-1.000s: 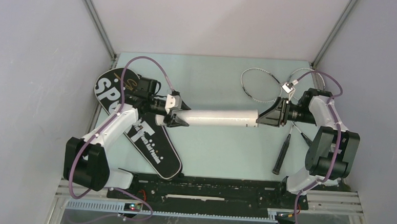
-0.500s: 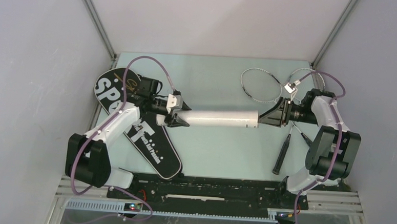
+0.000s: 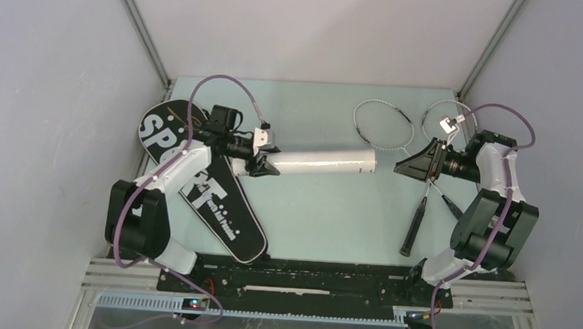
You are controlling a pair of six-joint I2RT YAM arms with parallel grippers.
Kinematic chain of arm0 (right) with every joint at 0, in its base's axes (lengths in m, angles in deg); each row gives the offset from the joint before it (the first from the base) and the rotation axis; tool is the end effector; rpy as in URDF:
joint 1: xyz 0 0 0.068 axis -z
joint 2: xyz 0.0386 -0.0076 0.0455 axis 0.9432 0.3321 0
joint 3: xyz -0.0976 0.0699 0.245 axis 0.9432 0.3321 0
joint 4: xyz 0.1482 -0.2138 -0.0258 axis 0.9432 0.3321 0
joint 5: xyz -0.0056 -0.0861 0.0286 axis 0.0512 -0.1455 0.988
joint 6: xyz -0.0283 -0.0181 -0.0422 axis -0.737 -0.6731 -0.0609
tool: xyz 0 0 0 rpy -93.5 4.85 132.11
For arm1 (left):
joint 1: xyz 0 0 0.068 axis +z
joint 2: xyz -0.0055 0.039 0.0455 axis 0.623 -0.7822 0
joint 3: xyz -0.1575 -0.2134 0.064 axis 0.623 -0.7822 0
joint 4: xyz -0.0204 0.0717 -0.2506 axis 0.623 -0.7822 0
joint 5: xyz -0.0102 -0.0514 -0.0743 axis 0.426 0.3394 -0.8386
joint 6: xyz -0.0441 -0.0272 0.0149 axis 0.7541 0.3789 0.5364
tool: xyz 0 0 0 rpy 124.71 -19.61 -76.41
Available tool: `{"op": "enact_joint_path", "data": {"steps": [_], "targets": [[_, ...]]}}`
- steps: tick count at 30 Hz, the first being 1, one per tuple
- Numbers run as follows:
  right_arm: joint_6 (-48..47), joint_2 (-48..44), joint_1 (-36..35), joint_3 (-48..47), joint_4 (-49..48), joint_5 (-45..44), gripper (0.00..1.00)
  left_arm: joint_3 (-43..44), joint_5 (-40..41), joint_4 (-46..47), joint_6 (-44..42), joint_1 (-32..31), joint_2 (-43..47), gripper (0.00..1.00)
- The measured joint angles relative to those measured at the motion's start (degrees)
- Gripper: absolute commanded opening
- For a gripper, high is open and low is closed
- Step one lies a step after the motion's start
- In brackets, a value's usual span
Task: Pack up the badminton gear
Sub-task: Place the shuttle tube at the center of the board.
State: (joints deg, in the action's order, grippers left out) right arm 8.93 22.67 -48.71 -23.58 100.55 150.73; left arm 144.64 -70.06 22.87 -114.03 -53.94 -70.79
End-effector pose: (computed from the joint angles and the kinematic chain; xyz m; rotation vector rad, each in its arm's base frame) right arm 0.2454 -0.0605 0.2820 -0.4808 1.8292 1.4072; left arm 0.2845 -0.1103 0.2637 1.5020 1.4282 -0.8659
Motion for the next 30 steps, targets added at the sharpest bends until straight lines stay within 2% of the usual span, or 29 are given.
{"op": "enact_joint_path", "data": {"steps": [4, 14, 23, 30], "targets": [[0.00, -0.07, 0.66, 0.00, 0.00, -0.61, 0.70, 4.74, 1.11, -5.49, -5.16, 0.04, -5.33, 0.26], [0.98, -0.22, 1.01, 0.09, -0.46, -1.70, 0.69, 19.96, 4.83, -23.89, -24.41, -0.09, -21.05, 0.31], [12.55, -5.38, 1.01, 5.46, -12.59, -5.11, 0.69, 32.37, 9.40, -36.13, -37.27, -2.19, -29.42, 0.33], [16.22, -6.12, 1.01, 6.95, -17.29, -6.73, 0.68, 39.74, 10.25, -42.75, -45.55, -2.78, -36.09, 0.38]]}}
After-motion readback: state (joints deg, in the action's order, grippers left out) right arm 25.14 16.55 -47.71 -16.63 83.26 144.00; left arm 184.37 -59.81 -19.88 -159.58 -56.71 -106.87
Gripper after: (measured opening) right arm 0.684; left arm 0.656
